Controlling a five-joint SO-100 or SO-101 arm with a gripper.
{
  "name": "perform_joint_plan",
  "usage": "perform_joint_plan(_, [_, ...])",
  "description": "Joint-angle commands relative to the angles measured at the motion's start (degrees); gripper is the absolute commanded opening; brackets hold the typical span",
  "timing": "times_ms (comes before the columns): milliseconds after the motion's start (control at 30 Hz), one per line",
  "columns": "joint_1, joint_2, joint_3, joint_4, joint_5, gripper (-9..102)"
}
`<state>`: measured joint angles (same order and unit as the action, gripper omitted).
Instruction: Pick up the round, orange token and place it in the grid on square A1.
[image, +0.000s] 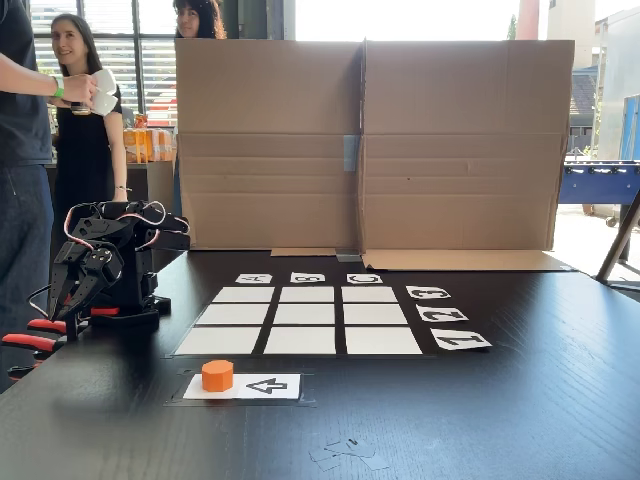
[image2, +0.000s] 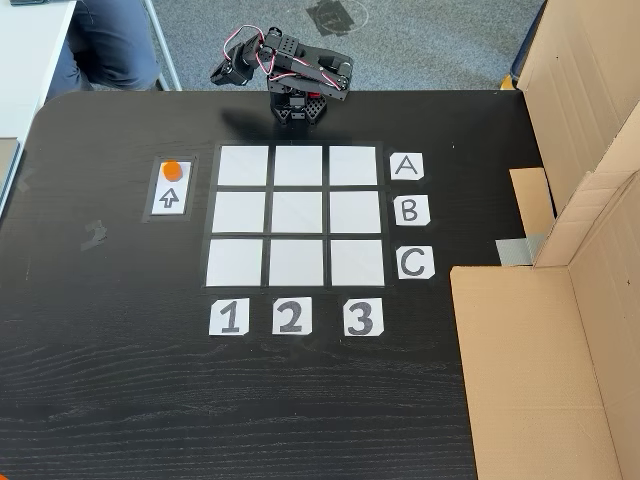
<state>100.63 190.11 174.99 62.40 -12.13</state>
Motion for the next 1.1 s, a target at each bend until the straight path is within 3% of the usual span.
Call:
perform_joint_plan(0, [3.69,-6.68,0.18,-12.22,-0.53,7])
perform_joint_plan(467, [3.43,-7.12,0.18,-12.92,-0.62,5])
perform_joint_plan(667, [3.34,-10.63,-1.49,-14.94,-0.44,13])
perform_joint_plan(967, [1.76,-26.02,-15.03,-13.54,2.02,20])
perform_joint_plan(1067, [0.70,-33.84,-22.68,-9.05,2.46,20])
